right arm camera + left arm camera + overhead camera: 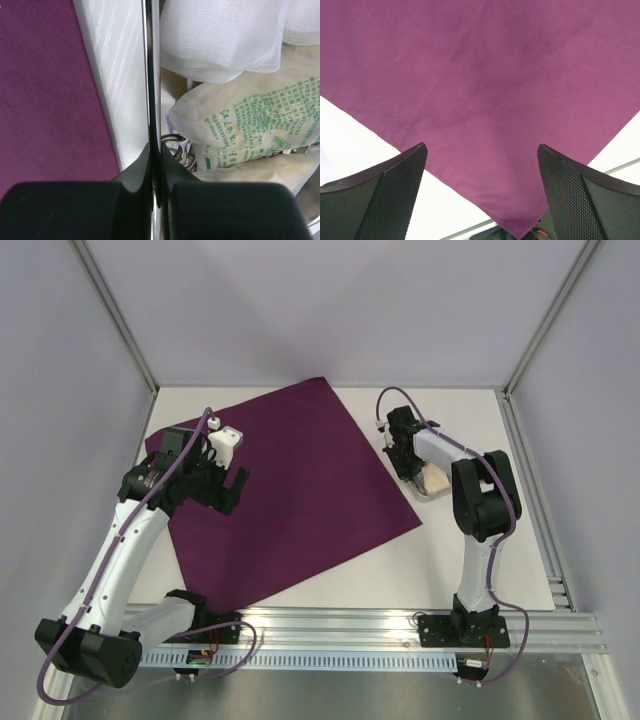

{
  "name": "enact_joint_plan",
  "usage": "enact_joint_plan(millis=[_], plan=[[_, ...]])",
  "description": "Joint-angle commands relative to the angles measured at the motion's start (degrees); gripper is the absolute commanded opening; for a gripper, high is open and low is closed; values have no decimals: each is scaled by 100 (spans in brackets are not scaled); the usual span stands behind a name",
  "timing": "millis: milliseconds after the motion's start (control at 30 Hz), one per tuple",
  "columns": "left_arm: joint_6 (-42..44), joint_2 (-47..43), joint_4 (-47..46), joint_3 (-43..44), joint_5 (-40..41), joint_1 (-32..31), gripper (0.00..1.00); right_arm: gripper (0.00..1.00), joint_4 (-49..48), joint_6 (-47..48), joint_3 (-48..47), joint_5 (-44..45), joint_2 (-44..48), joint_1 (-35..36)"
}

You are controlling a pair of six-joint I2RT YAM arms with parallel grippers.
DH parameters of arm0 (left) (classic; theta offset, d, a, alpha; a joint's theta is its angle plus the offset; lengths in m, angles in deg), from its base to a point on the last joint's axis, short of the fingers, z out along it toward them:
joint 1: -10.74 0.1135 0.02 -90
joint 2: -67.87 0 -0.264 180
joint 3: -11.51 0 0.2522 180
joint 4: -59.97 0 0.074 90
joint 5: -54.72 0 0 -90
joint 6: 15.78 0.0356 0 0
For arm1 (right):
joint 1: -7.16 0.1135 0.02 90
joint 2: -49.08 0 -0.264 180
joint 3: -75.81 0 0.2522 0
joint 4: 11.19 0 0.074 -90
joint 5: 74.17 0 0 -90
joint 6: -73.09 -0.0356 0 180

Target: Prepare the surgical pack

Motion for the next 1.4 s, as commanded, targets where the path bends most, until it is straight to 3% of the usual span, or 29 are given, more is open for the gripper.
enact_joint_plan(millis=[0, 433, 900, 1200, 1367], plan=[[117, -8, -72, -20, -63, 31, 100, 1, -208, 149, 19, -4, -135, 1], [90, 9, -89, 24, -28, 31, 100, 0, -674, 263, 195, 374, 708, 159], [319, 219, -221, -82, 138, 57, 100, 1, -182, 404, -543, 436, 551, 835], [503, 1229, -581, -459, 87, 768, 100, 0, 521, 633, -1668, 243, -275, 1732], [495, 1713, -1029, -758, -46, 1557, 100, 1, 661, 694, -2055, 76, -732, 2373]])
